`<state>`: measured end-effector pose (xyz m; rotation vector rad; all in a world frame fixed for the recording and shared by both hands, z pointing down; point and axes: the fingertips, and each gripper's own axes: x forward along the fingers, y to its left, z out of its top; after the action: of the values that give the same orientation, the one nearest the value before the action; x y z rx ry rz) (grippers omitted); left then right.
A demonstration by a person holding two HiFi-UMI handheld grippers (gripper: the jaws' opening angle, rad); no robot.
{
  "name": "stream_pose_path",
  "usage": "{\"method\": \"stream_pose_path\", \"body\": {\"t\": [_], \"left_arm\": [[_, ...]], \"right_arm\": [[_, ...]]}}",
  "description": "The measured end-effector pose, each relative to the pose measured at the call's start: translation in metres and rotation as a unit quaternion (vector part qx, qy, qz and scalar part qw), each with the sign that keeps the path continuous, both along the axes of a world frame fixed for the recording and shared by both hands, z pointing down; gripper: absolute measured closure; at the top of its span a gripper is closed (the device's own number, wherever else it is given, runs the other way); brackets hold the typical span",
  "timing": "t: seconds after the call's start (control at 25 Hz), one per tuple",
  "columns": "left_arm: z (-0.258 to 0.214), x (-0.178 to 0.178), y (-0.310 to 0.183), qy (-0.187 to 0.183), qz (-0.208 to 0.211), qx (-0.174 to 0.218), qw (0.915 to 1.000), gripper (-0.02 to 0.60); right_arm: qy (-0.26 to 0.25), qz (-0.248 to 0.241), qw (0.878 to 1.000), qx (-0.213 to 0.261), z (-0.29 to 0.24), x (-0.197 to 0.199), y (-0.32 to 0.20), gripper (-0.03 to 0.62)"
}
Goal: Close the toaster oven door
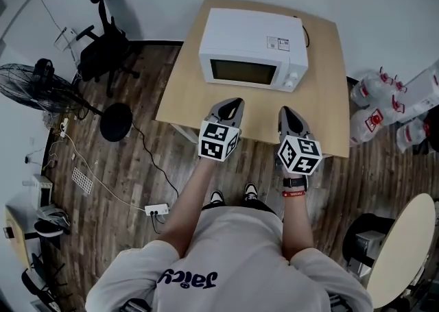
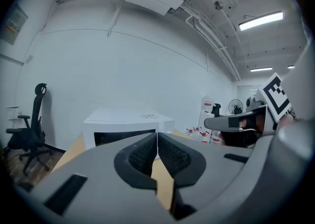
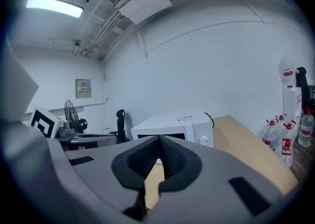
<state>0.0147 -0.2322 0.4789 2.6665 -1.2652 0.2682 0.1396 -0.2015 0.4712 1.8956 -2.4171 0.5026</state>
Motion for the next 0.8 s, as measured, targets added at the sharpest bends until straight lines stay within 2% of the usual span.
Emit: {"method": "stream_pose_path", "body": {"t": [0.4, 0.8], "left_arm": [[-0.025, -0.063, 0.047, 0.024, -0.027, 0.031, 0.9989, 0.561], [-0.039, -0.093, 0.056, 0.035, -0.028, 0.050, 0.9978, 0.561]], "right_arm": [[0.018, 0.002, 1.000, 0.025, -0.019, -0.042, 0.030, 0.579], [0.027, 0.014, 0.999, 0.041, -0.028, -0.065, 0.049, 0.579]]}}
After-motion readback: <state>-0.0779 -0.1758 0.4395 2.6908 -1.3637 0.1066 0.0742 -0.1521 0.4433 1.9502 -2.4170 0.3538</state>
